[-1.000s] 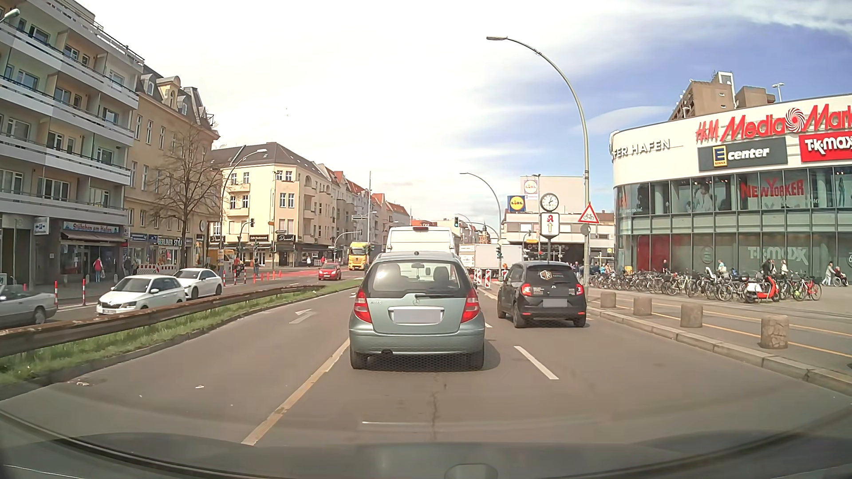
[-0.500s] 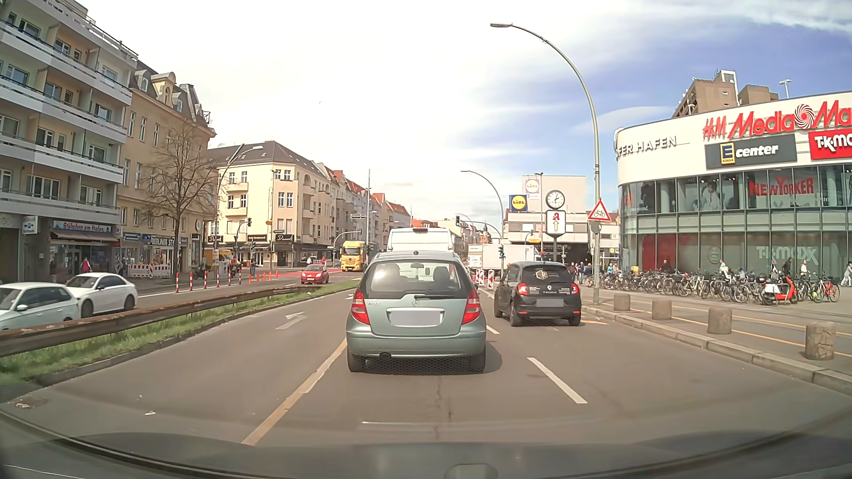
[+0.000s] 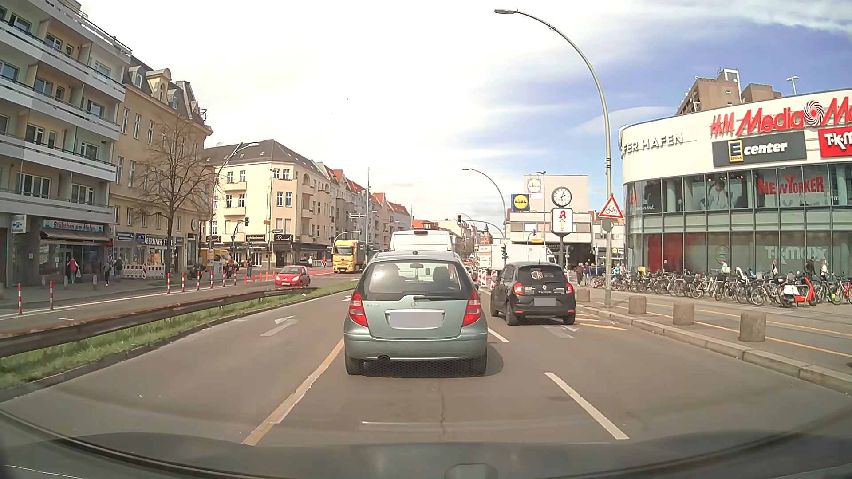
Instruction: Follow the waypoints while adhering to traffic rules and regulations
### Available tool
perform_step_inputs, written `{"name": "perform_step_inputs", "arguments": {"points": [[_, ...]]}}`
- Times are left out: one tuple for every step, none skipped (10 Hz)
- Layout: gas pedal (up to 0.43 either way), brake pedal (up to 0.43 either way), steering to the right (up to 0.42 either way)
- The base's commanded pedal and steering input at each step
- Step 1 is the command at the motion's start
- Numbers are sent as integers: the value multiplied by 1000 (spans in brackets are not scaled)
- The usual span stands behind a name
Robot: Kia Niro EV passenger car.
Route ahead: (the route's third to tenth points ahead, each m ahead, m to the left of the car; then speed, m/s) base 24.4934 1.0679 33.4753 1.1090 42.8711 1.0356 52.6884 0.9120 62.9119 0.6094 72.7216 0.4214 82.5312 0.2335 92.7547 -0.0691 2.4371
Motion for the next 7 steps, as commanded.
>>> {"name": "perform_step_inputs", "arguments": {"points": [[0,110,-11],[0,110,-11],[0,110,-11],[0,110,-11],[0,110,-11],[0,110,-11],[0,110,-11]]}}
